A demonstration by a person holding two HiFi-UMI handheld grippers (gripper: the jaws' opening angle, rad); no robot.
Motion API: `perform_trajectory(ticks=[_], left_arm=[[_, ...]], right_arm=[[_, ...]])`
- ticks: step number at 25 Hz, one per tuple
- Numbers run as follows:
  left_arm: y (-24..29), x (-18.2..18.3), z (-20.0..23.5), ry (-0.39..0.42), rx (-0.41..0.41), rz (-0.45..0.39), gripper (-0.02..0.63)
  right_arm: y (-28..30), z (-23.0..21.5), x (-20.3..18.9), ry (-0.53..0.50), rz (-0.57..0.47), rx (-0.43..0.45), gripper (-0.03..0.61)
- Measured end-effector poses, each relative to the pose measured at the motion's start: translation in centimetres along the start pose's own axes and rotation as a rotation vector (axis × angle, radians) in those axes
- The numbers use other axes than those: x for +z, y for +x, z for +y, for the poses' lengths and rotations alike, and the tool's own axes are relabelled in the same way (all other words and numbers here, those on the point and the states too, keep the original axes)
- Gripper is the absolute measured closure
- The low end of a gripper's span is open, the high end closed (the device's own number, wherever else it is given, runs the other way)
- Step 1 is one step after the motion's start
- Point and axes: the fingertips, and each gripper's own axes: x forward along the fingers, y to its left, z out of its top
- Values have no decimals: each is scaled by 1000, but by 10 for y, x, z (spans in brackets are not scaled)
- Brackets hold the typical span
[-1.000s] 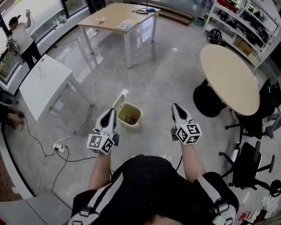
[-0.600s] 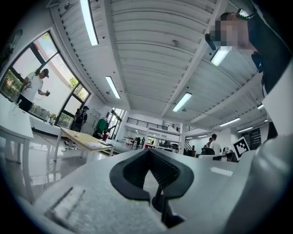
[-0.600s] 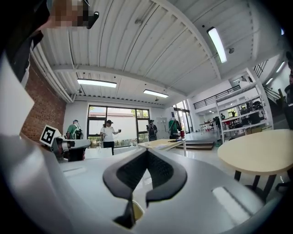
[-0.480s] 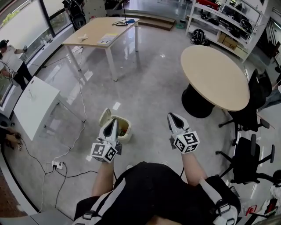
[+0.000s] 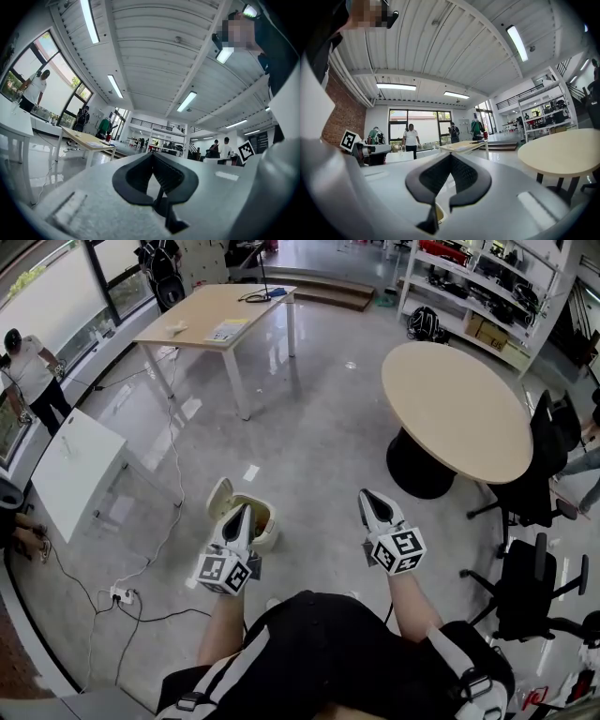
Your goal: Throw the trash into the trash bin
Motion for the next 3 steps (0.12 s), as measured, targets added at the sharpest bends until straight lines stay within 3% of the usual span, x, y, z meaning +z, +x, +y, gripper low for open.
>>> perform_trajectory(ticks=[3], left_arm=[[-1, -5, -3, 0, -2, 4, 611]], right_arm=[[-6, -5, -3, 14, 4, -5, 572]])
